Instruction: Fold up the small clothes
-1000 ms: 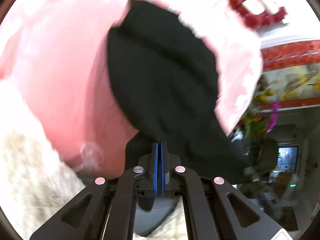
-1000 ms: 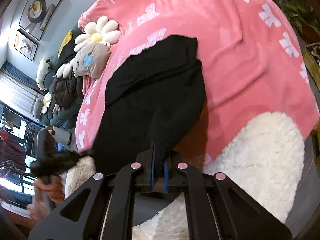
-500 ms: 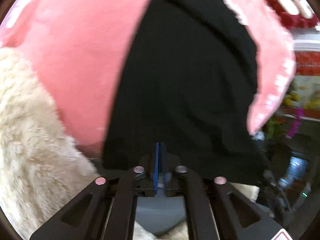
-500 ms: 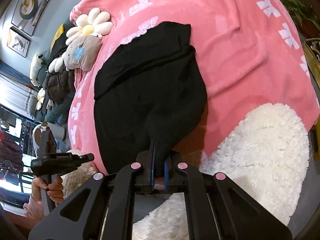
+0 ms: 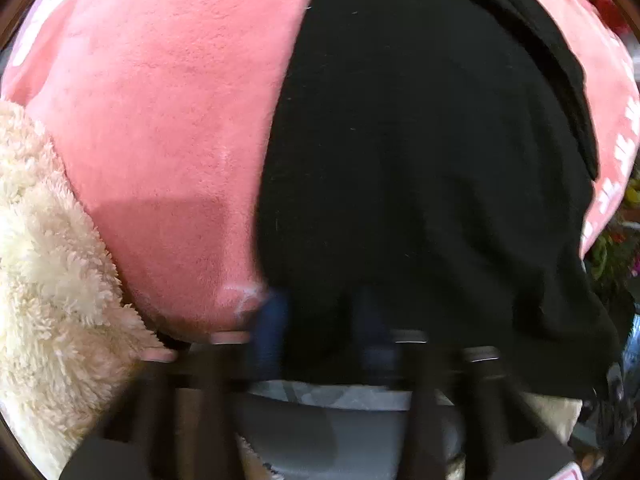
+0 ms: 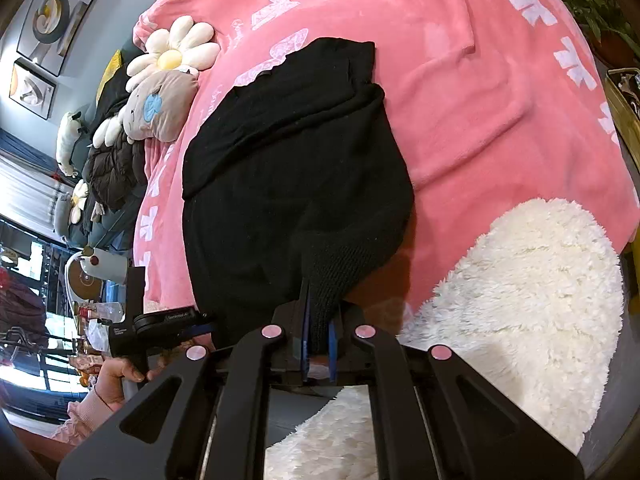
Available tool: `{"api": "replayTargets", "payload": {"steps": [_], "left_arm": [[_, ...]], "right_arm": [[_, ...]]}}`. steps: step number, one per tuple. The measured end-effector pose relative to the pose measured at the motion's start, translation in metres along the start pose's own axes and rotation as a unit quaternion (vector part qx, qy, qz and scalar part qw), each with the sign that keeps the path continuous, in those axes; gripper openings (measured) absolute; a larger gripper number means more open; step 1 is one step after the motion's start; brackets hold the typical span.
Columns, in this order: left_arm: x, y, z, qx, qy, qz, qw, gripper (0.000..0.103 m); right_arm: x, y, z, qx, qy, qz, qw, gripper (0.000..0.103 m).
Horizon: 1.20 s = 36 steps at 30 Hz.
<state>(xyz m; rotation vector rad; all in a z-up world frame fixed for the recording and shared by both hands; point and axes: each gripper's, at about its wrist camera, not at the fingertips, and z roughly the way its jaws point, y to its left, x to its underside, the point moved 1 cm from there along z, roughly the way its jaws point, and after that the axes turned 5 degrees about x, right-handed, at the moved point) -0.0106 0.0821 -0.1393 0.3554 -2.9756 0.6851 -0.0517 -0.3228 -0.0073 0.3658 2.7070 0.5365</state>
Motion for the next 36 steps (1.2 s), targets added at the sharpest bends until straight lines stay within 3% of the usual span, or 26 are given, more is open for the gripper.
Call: {"api": "replayTargets", "payload": {"steps": [5, 8, 10, 16, 19, 21, 22, 23, 24, 25, 26, 27, 29, 31, 33, 35, 36], "left_arm": [[0.014, 0.004, -0.048, 0.109, -0.003, -0.019, 0.9939, 0.002], [0.007, -0.006, -0.099, 0.194, -0.033, -0.023, 0.9803, 0.002], [-0.007, -0.019, -0.133, 0.219, -0.066, -0.003, 0.9734, 0.002], [-0.056, -0.068, -0.207, 0.248, -0.156, 0.063, 0.9540, 0.002], [-0.091, -0.093, -0.225, 0.241, -0.186, 0.084, 0.9489, 0.002], [-0.127, -0.107, -0.223, 0.222, -0.206, 0.084, 0.9494, 0.003], [-0.148, -0.111, -0.217, 0.207, -0.213, 0.079, 0.9514, 0.006], [-0.174, -0.112, -0.206, 0.177, -0.221, 0.063, 0.9570, 0.015], [-0.193, -0.103, -0.204, 0.152, -0.222, 0.044, 0.9622, 0.020], [-0.211, -0.102, -0.191, 0.118, -0.222, 0.009, 0.9679, 0.030], [-0.220, -0.092, -0.185, 0.085, -0.225, -0.025, 0.9703, 0.030], [-0.225, -0.088, -0.182, 0.089, -0.225, -0.036, 0.9696, 0.033], [-0.215, -0.076, -0.185, 0.096, -0.228, -0.027, 0.9685, 0.065], [-0.203, -0.070, -0.181, 0.059, -0.244, 0.004, 0.9680, 0.067], [-0.191, -0.072, -0.160, 0.003, -0.225, 0.069, 0.9719, 0.067], [-0.191, -0.076, -0.136, 0.006, -0.192, 0.088, 0.9773, 0.067], [-0.192, -0.072, -0.119, 0.034, -0.165, 0.078, 0.9826, 0.067]], "right_arm": [[0.002, -0.006, -0.004, -0.011, 0.003, 0.020, 1.000, 0.005], [-0.006, -0.006, -0.014, -0.027, -0.015, 0.027, 0.999, 0.005], [-0.022, 0.000, -0.023, -0.037, -0.035, 0.022, 0.998, 0.005], [-0.089, 0.023, -0.044, -0.063, -0.095, -0.005, 0.993, 0.005], [-0.145, 0.035, -0.038, -0.050, -0.135, -0.029, 0.989, 0.005], [-0.183, 0.039, -0.024, -0.045, -0.160, -0.033, 0.985, 0.014], [-0.209, 0.038, -0.006, -0.037, -0.162, -0.038, 0.985, 0.022], [-0.225, 0.036, 0.007, -0.009, -0.163, -0.033, 0.986, 0.049], [-0.240, 0.031, 0.021, 0.032, -0.165, -0.023, 0.986, 0.059], [-0.246, 0.027, 0.028, 0.053, -0.165, -0.014, 0.985, 0.059], [-0.251, 0.022, 0.032, 0.056, -0.166, 0.002, 0.985, 0.059], [-0.249, 0.019, 0.031, 0.045, -0.170, 0.010, 0.984, 0.059], [-0.233, 0.015, 0.034, 0.038, -0.167, 0.007, 0.985, 0.059], [-0.217, 0.013, 0.045, 0.052, -0.144, -0.013, 0.988, 0.059], [-0.198, 0.012, 0.067, 0.063, -0.106, -0.036, 0.992, 0.059], [-0.191, 0.013, 0.083, 0.062, -0.089, -0.039, 0.993, 0.059], [-0.192, 0.012, 0.086, 0.060, -0.088, -0.039, 0.994, 0.059]]}}
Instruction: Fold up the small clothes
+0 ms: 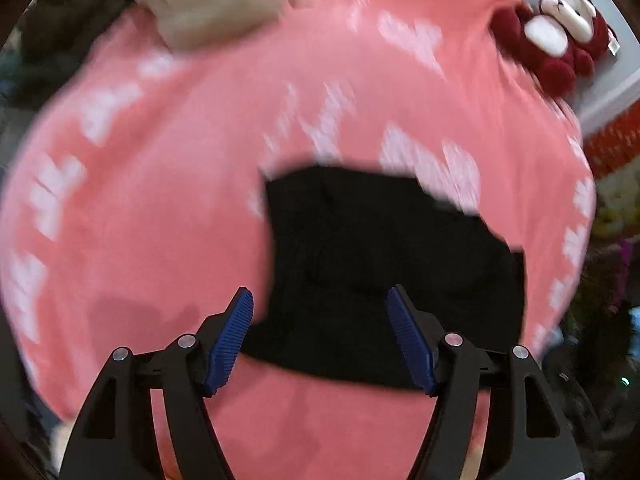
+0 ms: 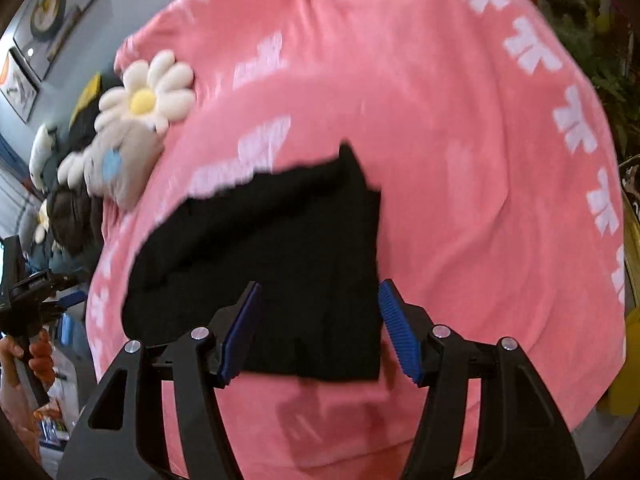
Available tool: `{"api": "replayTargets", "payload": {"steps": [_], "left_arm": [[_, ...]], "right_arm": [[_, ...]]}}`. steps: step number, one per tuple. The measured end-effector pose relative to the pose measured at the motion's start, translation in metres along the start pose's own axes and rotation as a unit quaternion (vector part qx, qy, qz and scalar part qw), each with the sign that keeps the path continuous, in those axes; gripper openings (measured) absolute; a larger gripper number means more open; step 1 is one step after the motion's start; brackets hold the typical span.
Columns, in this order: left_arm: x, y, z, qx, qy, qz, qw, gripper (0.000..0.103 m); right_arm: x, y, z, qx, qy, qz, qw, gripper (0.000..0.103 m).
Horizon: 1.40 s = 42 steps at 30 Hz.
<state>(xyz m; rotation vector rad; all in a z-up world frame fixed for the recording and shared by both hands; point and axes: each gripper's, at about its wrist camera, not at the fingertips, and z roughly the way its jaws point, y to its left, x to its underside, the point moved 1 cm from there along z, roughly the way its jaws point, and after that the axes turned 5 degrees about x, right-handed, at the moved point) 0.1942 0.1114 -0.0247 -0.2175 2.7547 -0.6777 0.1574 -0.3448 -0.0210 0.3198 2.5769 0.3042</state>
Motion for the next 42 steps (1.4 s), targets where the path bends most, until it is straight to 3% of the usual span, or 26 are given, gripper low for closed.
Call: {"api": "replayTargets", "payload": {"steps": [2, 8, 11, 16, 18, 19, 20, 21, 24, 26, 28, 30, 31, 32, 33, 34, 35, 37, 39, 42], "left_arm": [[0.006, 0.007, 0.020, 0.033, 0.025, -0.045, 0.9981, 0.067], [-0.011, 0.024, 0.052, 0.038, 0.025, -0.134, 0.9899, 0.067], [-0.019, 0.032, 0.067, 0.059, 0.043, -0.188, 0.9794, 0.067], [-0.026, 0.028, 0.074, 0.116, 0.047, -0.218, 0.9678, 0.063], [-0.031, 0.026, 0.078, 0.133, 0.040, -0.222, 0.9651, 0.027], [-0.034, 0.027, 0.082, 0.146, 0.042, -0.224, 0.9626, 0.002], [-0.036, 0.028, 0.083, 0.156, 0.042, -0.230, 0.9597, 0.002], [-0.041, 0.027, 0.074, 0.172, 0.019, -0.236, 0.9564, 0.002], [-0.071, 0.006, 0.034, 0.190, -0.061, -0.178, 0.9636, 0.001], [-0.090, -0.004, 0.019, 0.198, -0.087, -0.158, 0.9636, 0.001], [-0.117, -0.016, 0.020, 0.185, -0.093, -0.137, 0.9688, 0.002], [-0.136, -0.021, 0.046, 0.159, -0.060, -0.113, 0.9790, 0.007], [-0.140, -0.019, 0.062, 0.125, -0.034, -0.110, 0.9855, 0.012], [-0.139, -0.013, 0.079, 0.079, 0.006, -0.123, 0.9892, 0.016], [-0.134, -0.006, 0.084, 0.066, 0.017, -0.139, 0.9880, 0.017], [-0.128, 0.000, 0.083, 0.066, 0.013, -0.151, 0.9863, 0.024], [-0.120, 0.006, 0.079, 0.068, 0.005, -0.151, 0.9861, 0.038], [-0.096, 0.019, 0.060, 0.045, -0.014, -0.134, 0.9898, 0.057], [-0.070, 0.031, 0.045, 0.031, -0.028, -0.113, 0.9927, 0.060], [-0.029, 0.059, 0.037, 0.055, -0.002, -0.125, 0.9906, 0.061]], "right_arm": [[-0.003, 0.006, 0.006, 0.001, -0.002, 0.001, 1.000, 0.059], [-0.030, 0.012, 0.026, 0.011, -0.010, -0.009, 1.000, 0.059], [-0.047, 0.009, 0.044, 0.017, -0.004, -0.006, 1.000, 0.059], [-0.066, 0.009, 0.057, 0.016, -0.009, 0.001, 1.000, 0.059], [-0.070, 0.010, 0.066, 0.021, -0.002, -0.003, 1.000, 0.059], [-0.071, 0.009, 0.070, 0.023, 0.001, -0.002, 1.000, 0.059], [-0.073, 0.008, 0.073, 0.024, 0.003, 0.001, 1.000, 0.059], [-0.075, 0.008, 0.072, 0.024, 0.000, 0.003, 1.000, 0.059], [-0.080, 0.010, 0.066, 0.019, -0.019, 0.001, 1.000, 0.059], [-0.085, 0.010, 0.070, 0.017, -0.017, 0.000, 1.000, 0.059], [-0.088, 0.009, 0.082, 0.026, -0.009, -0.006, 1.000, 0.059], [-0.089, 0.005, 0.099, 0.033, 0.009, -0.004, 0.999, 0.059], [-0.088, 0.002, 0.107, 0.036, 0.022, 0.005, 0.999, 0.059], [-0.087, 0.000, 0.108, 0.034, 0.024, 0.010, 0.999, 0.059], [-0.086, 0.000, 0.106, 0.032, 0.020, 0.014, 0.999, 0.059], [-0.084, -0.001, 0.102, 0.031, 0.015, 0.014, 0.999, 0.059], [-0.080, -0.001, 0.096, 0.032, 0.013, 0.013, 0.999, 0.059], [-0.068, -0.006, 0.083, 0.027, 0.011, 0.017, 0.999, 0.059], [-0.052, -0.012, 0.072, 0.019, 0.017, 0.025, 0.999, 0.059], [-0.012, -0.026, 0.056, 0.016, 0.040, 0.042, 0.998, 0.059]]}}
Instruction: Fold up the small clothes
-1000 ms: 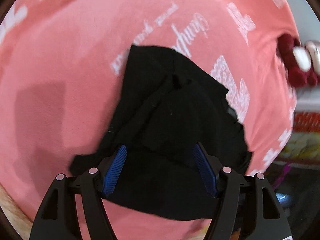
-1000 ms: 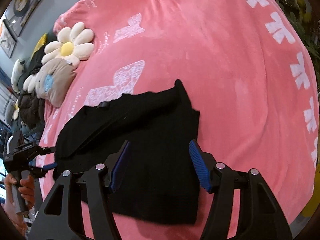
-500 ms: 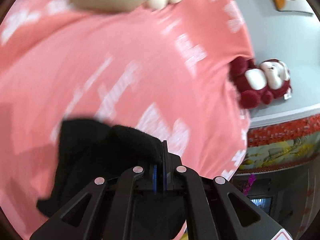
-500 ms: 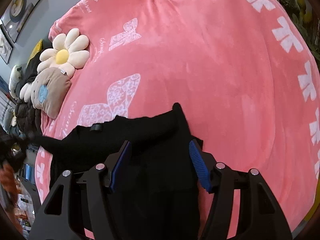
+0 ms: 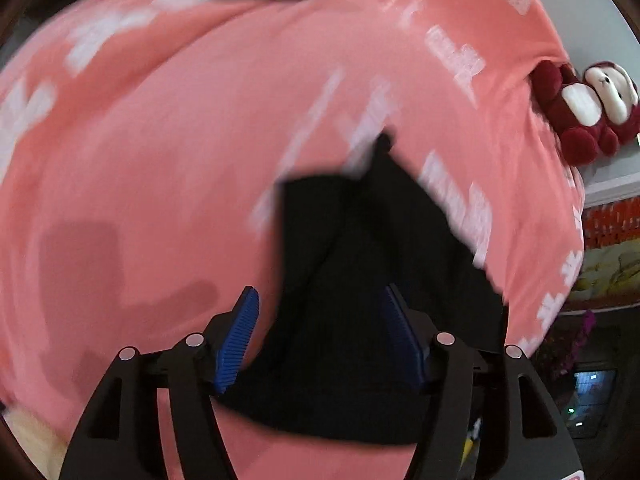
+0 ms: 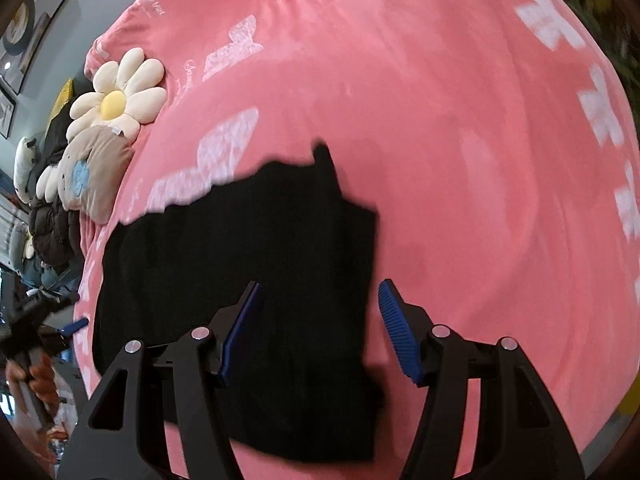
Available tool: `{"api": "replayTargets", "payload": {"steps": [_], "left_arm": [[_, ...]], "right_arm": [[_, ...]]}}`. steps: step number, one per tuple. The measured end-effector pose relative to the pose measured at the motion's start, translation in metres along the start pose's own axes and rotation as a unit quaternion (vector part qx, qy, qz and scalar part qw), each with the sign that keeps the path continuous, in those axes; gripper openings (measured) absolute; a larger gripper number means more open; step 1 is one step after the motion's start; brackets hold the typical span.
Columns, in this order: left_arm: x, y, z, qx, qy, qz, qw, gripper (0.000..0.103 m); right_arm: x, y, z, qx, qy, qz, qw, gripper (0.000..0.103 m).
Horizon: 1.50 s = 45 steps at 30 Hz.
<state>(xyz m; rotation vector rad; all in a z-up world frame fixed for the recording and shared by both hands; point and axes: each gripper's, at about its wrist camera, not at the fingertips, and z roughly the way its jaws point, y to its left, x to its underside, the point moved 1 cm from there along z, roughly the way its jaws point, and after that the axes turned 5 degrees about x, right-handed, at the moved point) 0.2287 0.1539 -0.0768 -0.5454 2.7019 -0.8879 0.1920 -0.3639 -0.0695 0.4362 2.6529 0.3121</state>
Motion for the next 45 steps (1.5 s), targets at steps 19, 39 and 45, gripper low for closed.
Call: {"api": "replayTargets", "payload": {"steps": [19, 39, 45], "left_arm": [[0.054, 0.005, -0.042, 0.051, 0.054, 0.057, 0.9956, 0.002], [0.023, -0.045, -0.013, -0.071, -0.010, 0.119, 0.9903, 0.063], [-0.022, -0.038, 0.039, -0.047, -0.002, 0.095, 0.9944, 0.040]], "right_arm": [[0.042, -0.005, -0.049, -0.027, 0.031, -0.032, 0.999, 0.007], [-0.009, 0.034, -0.012, 0.025, -0.008, -0.076, 0.997, 0.034], [-0.060, 0.043, 0.033, 0.055, -0.015, -0.071, 0.996, 0.038]]}}
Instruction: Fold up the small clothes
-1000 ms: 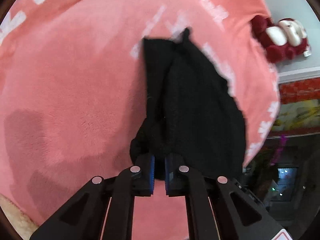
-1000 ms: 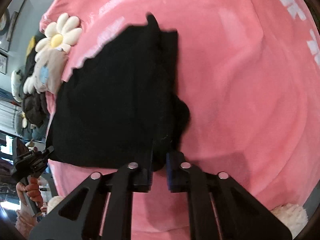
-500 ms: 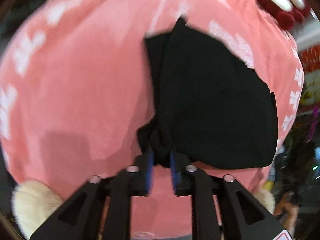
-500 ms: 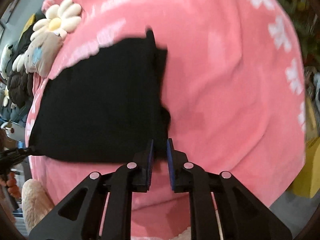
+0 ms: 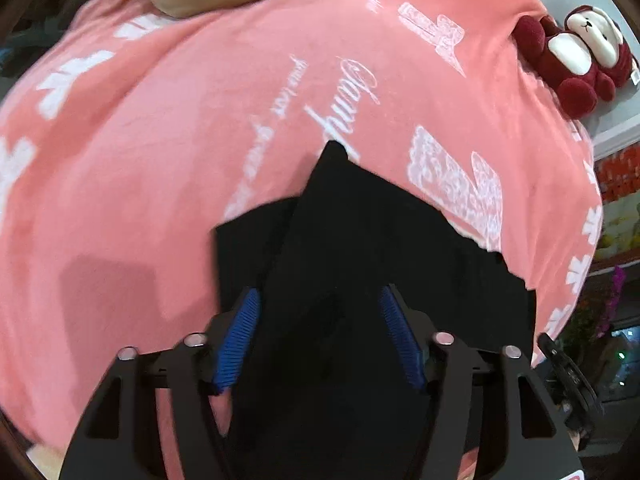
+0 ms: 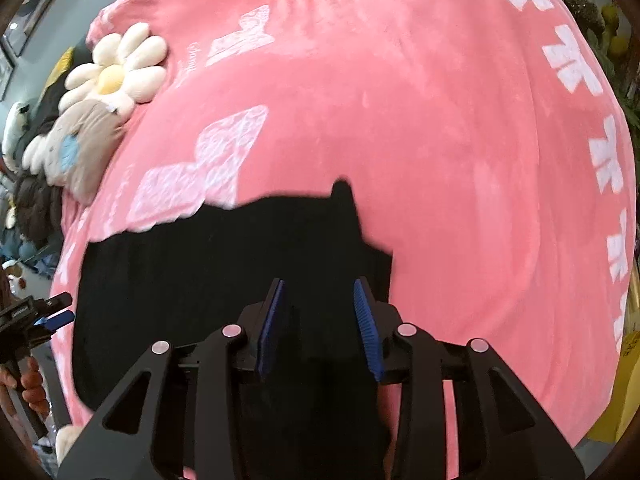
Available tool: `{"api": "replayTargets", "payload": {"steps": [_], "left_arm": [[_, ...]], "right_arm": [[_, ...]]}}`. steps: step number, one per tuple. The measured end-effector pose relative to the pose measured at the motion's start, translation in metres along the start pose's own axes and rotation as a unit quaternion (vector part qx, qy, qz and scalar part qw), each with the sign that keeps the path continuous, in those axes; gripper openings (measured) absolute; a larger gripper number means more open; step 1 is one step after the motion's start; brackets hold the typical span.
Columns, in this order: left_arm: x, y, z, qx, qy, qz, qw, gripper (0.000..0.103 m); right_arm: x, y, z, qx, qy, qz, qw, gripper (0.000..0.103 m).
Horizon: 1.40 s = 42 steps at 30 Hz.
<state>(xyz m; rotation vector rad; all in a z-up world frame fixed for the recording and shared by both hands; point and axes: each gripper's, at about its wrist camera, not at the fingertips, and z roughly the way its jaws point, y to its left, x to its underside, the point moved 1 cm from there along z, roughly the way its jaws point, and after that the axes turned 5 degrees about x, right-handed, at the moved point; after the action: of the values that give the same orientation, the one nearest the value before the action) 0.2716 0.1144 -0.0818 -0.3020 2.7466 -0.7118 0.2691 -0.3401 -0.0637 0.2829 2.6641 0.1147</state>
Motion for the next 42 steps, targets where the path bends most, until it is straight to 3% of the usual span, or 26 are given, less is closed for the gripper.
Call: {"api": "replayTargets", "payload": {"steps": [1, 2, 5, 6, 9, 11, 12, 13, 14, 16, 20, 25, 26, 27, 28, 29, 31, 32, 34, 36, 37, 39, 41, 42], "left_arm": [[-0.005, 0.001, 0.006, -0.001, 0.007, -0.003, 1.0000, 0.009], [-0.011, 0.001, 0.011, 0.001, 0.014, 0.003, 0.9999, 0.002], [-0.016, -0.006, -0.002, 0.004, -0.009, 0.012, 0.9999, 0.002], [-0.017, -0.009, -0.005, -0.010, -0.013, 0.023, 0.9996, 0.002], [-0.012, 0.008, 0.008, -0.076, 0.011, 0.019, 0.9969, 0.006], [-0.006, 0.021, 0.009, -0.078, 0.018, 0.004, 0.9968, 0.013], [-0.001, 0.027, -0.001, -0.060, 0.007, -0.009, 0.9981, 0.015], [0.003, 0.030, -0.009, -0.051, 0.000, -0.014, 0.9986, 0.025], [0.011, 0.035, -0.021, -0.052, -0.009, -0.019, 0.9984, 0.039], [0.026, 0.043, -0.038, -0.053, -0.023, -0.023, 0.9980, 0.054], [0.068, 0.053, -0.056, -0.009, -0.006, -0.015, 0.9998, 0.055], [0.108, 0.049, -0.046, 0.046, 0.012, -0.009, 0.9988, 0.057], [0.113, 0.048, -0.045, 0.063, 0.004, -0.008, 0.9980, 0.052], [0.116, 0.047, -0.045, 0.077, -0.001, -0.001, 0.9971, 0.039], [0.118, 0.045, -0.044, 0.086, 0.004, 0.009, 0.9962, 0.005], [0.119, 0.042, -0.045, 0.099, 0.018, 0.018, 0.9947, 0.004], [0.121, 0.039, -0.060, 0.138, 0.015, 0.024, 0.9900, 0.004], [0.122, 0.037, -0.071, 0.151, 0.013, 0.035, 0.9879, 0.004], [0.123, 0.040, -0.089, 0.137, 0.021, 0.051, 0.9890, 0.004], [0.127, 0.054, -0.088, 0.095, 0.039, 0.045, 0.9937, 0.003], [0.131, 0.063, -0.081, 0.063, 0.054, 0.039, 0.9958, 0.003], [0.138, 0.077, -0.067, 0.034, 0.076, 0.013, 0.9964, 0.003], [0.147, 0.079, -0.053, 0.021, 0.110, -0.002, 0.9937, 0.004], [0.149, 0.076, -0.052, 0.005, 0.112, 0.004, 0.9937, 0.005]], "right_arm": [[-0.004, 0.000, 0.007, -0.001, 0.002, -0.004, 1.000, 0.033], [-0.009, 0.004, 0.016, -0.008, 0.017, -0.009, 1.000, 0.003], [-0.025, 0.009, -0.002, -0.027, -0.022, -0.014, 0.999, 0.001], [-0.027, 0.012, -0.004, -0.021, -0.030, -0.026, 0.999, 0.002], [-0.024, 0.003, 0.022, 0.026, 0.016, -0.039, 0.999, 0.008], [-0.013, -0.011, 0.016, 0.020, 0.019, -0.013, 1.000, 0.010], [-0.005, -0.018, 0.008, 0.011, 0.016, -0.001, 1.000, 0.026], [0.004, -0.024, -0.002, 0.007, 0.011, 0.008, 1.000, 0.039], [0.020, -0.031, -0.017, 0.006, -0.004, 0.016, 1.000, 0.059], [0.045, -0.038, -0.036, -0.011, -0.014, 0.023, 1.000, 0.061], [0.090, -0.043, -0.052, -0.017, 0.010, 0.026, 0.999, 0.061], [0.116, -0.037, -0.057, -0.037, 0.030, 0.045, 0.998, 0.061], [0.120, -0.035, -0.056, -0.036, 0.032, 0.045, 0.998, 0.061], [0.124, -0.035, -0.055, -0.035, 0.036, 0.043, 0.998, 0.061], [0.127, -0.034, -0.052, -0.036, 0.041, 0.041, 0.998, 0.061], [0.130, -0.034, -0.050, -0.044, 0.044, 0.041, 0.997, 0.061], [0.134, -0.034, -0.044, -0.072, 0.067, 0.041, 0.994, 0.027], [0.134, -0.033, -0.045, -0.077, 0.072, 0.042, 0.994, 0.005], [0.131, -0.036, -0.062, -0.092, 0.053, 0.046, 0.993, 0.005], [0.131, -0.043, -0.070, -0.080, 0.046, 0.037, 0.995, 0.005], [0.133, -0.046, -0.063, -0.072, 0.059, 0.032, 0.995, 0.006], [0.140, -0.052, -0.048, -0.047, 0.093, 0.029, 0.994, 0.006], [0.141, -0.054, -0.053, -0.024, 0.088, 0.026, 0.995, 0.010], [0.140, -0.052, -0.058, -0.024, 0.079, 0.025, 0.996, 0.018]]}}
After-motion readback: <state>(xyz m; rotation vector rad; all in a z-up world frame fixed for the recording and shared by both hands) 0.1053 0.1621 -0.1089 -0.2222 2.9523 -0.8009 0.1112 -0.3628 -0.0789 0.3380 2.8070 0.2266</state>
